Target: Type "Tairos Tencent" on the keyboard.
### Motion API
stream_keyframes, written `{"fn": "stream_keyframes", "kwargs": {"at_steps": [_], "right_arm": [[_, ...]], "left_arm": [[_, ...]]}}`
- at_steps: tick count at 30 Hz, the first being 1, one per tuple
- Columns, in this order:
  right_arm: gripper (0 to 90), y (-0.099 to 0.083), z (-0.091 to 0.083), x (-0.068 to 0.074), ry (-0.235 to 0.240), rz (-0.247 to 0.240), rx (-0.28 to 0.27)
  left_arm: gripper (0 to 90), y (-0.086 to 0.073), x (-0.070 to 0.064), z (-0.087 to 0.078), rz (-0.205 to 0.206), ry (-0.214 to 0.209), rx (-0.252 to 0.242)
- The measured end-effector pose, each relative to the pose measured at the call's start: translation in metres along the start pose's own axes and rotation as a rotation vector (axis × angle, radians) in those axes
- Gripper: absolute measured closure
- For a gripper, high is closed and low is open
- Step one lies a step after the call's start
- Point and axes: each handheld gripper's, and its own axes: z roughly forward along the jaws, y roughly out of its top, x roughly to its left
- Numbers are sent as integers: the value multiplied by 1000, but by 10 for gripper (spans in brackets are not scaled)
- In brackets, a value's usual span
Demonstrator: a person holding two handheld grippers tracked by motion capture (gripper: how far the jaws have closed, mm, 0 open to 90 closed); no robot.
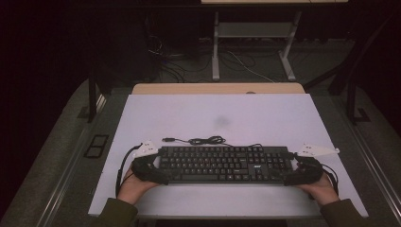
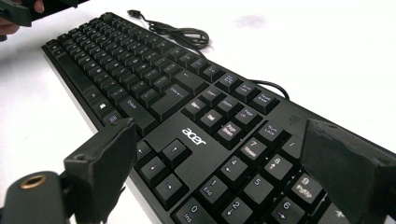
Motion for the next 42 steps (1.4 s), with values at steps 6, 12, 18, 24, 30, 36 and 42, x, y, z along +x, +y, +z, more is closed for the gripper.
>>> {"fn": "stream_keyframes", "kwargs": {"at_steps": [6, 12, 18, 24, 30, 36, 42], "right_arm": [[107, 1, 0, -1, 7, 5, 2], [108, 4, 0, -1, 24, 5, 2], [109, 9, 4, 2, 27, -10, 5], [109, 14, 7, 3, 36, -11, -2], [110, 17, 12, 2, 55, -8, -9], [113, 22, 15, 5, 70, -8, -19], [113, 26, 20, 7, 87, -5, -14]], "left_arm": [[0, 0, 0, 1, 4, -3, -2], [0, 1, -2, 2, 12, -5, 0], [0, -1, -1, 1, 10, -4, -8], [0, 0, 0, 0, 9, -7, -11], [0, 0, -2, 2, 17, -8, -4], [0, 0, -2, 3, 10, -10, -9], [0, 0, -2, 3, 10, -12, -7]]}}
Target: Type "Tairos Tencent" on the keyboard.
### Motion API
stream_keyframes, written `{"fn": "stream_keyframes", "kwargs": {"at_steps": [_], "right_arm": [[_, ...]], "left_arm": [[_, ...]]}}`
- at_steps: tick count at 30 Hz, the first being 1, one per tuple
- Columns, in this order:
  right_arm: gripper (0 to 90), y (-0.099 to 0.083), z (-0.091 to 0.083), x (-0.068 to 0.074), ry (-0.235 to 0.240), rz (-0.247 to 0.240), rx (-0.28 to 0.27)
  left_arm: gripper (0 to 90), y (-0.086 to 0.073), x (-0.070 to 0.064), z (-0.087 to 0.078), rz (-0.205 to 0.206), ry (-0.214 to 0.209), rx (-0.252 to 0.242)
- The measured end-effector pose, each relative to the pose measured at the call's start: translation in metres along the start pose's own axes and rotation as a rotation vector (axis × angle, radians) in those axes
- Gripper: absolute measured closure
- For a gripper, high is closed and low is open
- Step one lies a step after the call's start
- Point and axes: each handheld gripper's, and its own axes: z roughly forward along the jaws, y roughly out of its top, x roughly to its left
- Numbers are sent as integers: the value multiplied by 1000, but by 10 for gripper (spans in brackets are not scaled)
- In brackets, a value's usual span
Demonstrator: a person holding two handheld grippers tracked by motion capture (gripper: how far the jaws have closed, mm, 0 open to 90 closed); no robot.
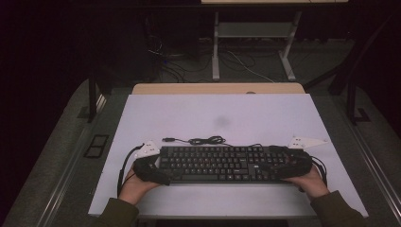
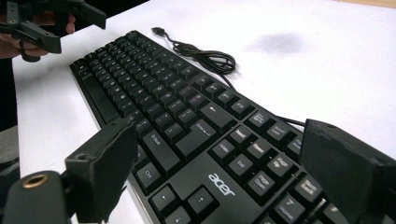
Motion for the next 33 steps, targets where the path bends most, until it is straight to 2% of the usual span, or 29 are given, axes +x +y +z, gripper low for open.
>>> {"fn": "stream_keyframes", "kwargs": {"at_steps": [13, 14, 17, 25, 33], "right_arm": [[116, 5, 12, 6, 35, -5, 17], [157, 5, 13, 6, 38, -7, 15], [159, 7, 16, 6, 47, -11, 13], [257, 10, 22, 9, 73, -23, 27], [409, 11, 30, 12, 107, -39, 42]], "left_arm": [[0, 0, -1, 1, 3, 0, 1], [0, 0, -1, 1, 3, 0, 2], [0, 0, -1, 0, 3, 0, 1], [0, 0, -1, 0, 2, 0, -1], [0, 0, -1, 0, 1, 0, -4]]}}
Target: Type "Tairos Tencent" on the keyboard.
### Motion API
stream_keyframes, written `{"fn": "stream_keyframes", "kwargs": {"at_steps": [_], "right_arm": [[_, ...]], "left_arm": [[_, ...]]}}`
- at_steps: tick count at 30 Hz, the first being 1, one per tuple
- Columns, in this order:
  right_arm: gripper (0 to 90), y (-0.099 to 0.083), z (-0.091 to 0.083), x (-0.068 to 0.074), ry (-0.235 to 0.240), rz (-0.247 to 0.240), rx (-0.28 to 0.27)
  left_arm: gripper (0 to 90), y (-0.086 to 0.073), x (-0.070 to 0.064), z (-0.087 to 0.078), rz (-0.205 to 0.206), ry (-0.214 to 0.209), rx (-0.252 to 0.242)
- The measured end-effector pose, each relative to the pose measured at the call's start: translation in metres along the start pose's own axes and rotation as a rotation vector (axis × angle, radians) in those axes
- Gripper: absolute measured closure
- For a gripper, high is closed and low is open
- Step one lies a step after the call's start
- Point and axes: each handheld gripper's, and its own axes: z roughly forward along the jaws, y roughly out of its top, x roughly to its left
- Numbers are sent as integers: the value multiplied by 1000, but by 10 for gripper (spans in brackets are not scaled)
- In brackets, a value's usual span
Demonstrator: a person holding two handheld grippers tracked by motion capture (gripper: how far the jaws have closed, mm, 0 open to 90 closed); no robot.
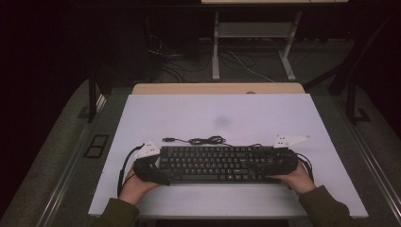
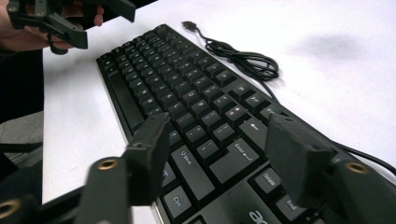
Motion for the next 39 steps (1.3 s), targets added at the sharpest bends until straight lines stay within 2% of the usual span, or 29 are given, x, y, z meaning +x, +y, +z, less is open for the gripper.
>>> {"fn": "stream_keyframes", "kwargs": {"at_steps": [1, 2, 3, 5, 16, 21, 26, 39], "right_arm": [[453, 0, 2, 0, 7, -5, 5], [453, 0, 2, 0, 7, -5, 5], [497, 0, 4, 1, 12, -9, 16], [519, 0, 5, 1, 15, -9, 18], [777, -1, 19, 4, 49, -41, 86], [852, -1, 25, 5, 63, -47, 117], [893, -1, 30, 6, 69, -65, 138], [894, -5, 37, 7, 70, -78, 184]], "left_arm": [[0, 0, 0, 0, 0, 0, 0], [0, 0, 0, 0, 0, 0, 1], [0, 0, 0, 0, 0, 0, 1], [0, 0, 0, 0, 1, 0, 2], [0, 0, 0, 0, -1, 0, 0], [0, 0, 0, 0, 0, 0, 0], [0, 0, 0, 0, 1, 0, 0], [0, 0, 0, 0, 2, 2, 2]]}}
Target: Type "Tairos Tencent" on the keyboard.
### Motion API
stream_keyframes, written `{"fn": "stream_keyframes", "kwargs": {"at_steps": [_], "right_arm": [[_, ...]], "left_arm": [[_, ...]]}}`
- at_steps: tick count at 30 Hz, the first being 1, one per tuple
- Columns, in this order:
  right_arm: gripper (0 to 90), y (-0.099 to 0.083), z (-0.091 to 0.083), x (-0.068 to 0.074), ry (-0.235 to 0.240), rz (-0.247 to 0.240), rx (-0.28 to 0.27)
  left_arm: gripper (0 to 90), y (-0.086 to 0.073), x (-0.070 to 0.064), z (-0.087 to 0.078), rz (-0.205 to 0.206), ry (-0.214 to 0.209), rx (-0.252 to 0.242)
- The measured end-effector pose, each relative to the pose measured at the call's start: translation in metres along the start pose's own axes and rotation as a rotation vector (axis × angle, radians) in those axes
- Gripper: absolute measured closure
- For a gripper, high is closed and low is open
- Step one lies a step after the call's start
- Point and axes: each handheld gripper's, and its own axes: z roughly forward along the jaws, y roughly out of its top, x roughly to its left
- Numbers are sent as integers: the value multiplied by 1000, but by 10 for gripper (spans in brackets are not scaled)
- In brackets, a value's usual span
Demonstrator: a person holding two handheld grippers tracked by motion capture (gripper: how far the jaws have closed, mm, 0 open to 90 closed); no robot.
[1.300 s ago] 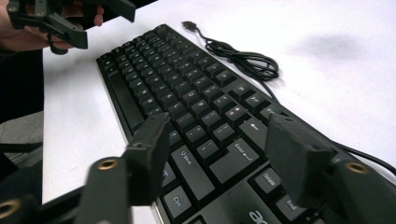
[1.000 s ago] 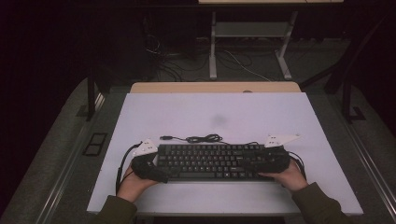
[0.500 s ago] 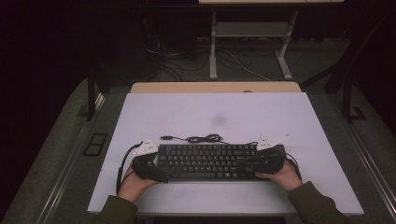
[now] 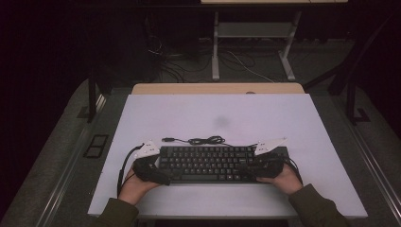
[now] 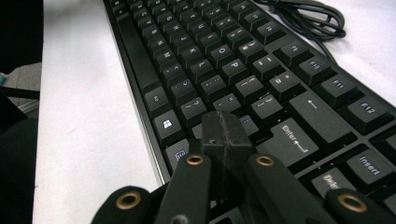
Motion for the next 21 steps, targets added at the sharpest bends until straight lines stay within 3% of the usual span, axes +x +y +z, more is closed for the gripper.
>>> {"fn": "stream_keyframes", "kwargs": {"at_steps": [21], "right_arm": [[896, -1, 3, 2, -7, -17, 22]], "left_arm": [[0, 8, -2, 12, 16, 1, 8]]}}
